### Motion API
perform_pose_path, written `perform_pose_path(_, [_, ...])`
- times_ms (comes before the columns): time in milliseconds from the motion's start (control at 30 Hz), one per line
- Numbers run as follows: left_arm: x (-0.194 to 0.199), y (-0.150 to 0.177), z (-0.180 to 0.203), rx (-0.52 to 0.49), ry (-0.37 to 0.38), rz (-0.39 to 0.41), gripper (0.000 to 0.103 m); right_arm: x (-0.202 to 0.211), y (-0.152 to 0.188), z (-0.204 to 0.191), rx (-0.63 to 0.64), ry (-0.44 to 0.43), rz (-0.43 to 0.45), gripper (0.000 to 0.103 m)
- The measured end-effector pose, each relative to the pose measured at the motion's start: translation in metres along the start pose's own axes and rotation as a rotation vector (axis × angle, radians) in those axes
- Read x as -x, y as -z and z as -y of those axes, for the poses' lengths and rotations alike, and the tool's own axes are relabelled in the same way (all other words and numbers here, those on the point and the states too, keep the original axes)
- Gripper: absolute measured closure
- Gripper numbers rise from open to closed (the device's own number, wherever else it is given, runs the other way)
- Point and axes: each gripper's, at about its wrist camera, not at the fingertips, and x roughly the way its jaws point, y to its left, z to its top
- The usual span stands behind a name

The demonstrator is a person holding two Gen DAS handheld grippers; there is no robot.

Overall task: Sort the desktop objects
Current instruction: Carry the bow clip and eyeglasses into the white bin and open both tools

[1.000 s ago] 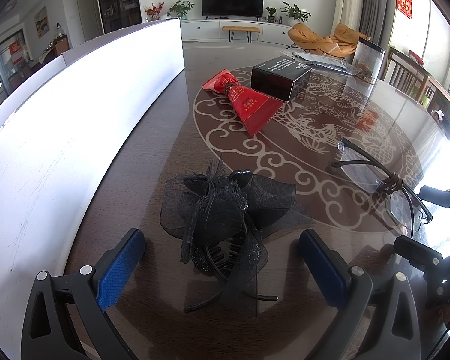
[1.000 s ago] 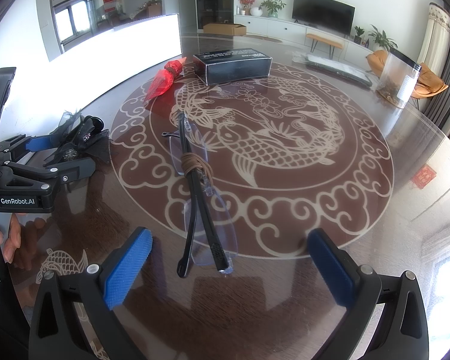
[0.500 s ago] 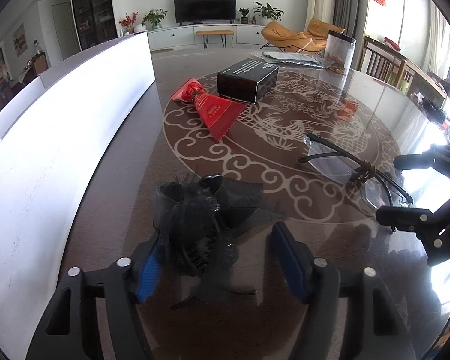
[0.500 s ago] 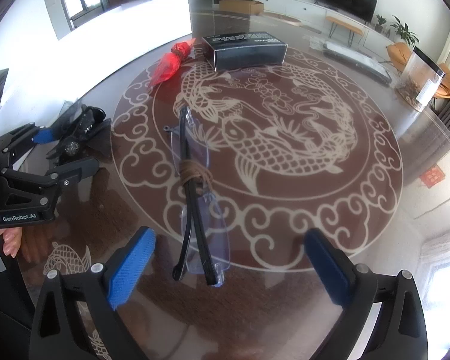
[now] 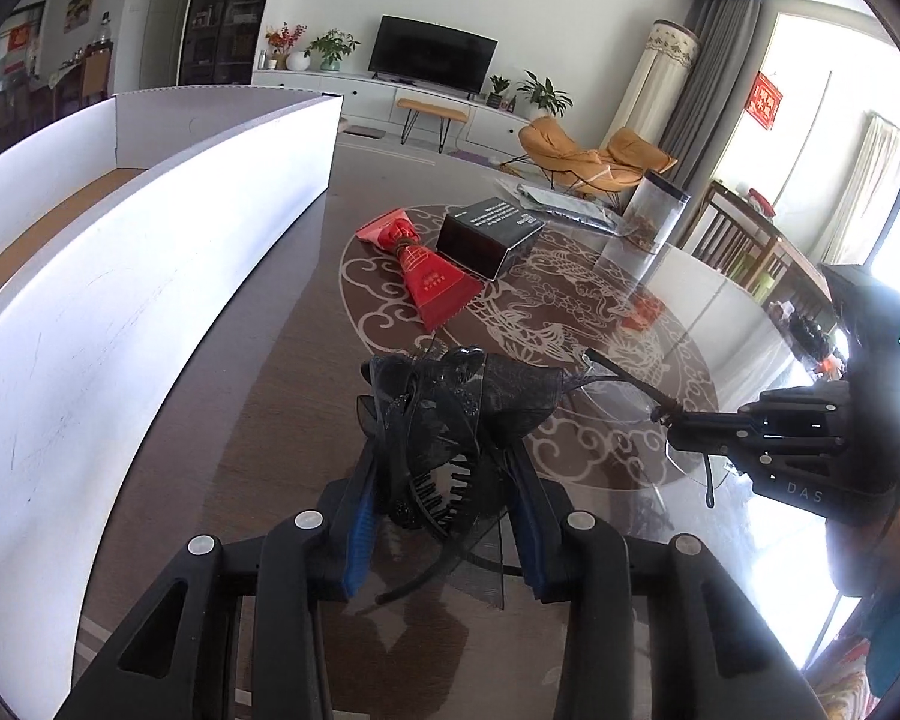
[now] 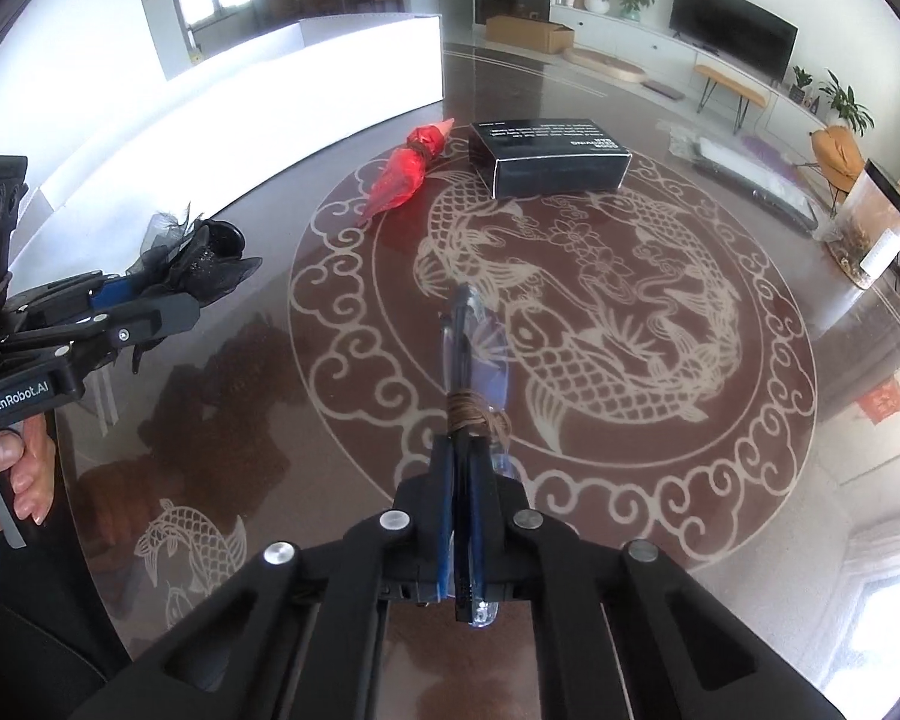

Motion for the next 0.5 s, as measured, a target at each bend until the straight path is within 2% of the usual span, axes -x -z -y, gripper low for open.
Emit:
perform_pose_path(133, [0.013,-0.001,0.0,0.008,0.008,0.035,0.064,0.018,0.005,0.004,-0.034,-0.019,0.03,0.097])
perform_pose_path(267, [0.041,-0.008,-0.003,0.046,0.01,0.067,0.064,0.041,-0.011,0.003,-0.066,-0.059,0.108,0.097])
perform_pose_path(367, [0.069,-0.026,-0.013,0.091,0.022,0.09,0.064,0.057,-0.044,-0.008,-0.07,-0.105,0.184,0.097])
perform_pose_path(500, [0.115,-0.063,-0.042,0.115,-0.035,0.161,0.064,0.067,-0.112,-0.039,-0.041,-0.193,0.278,0.097])
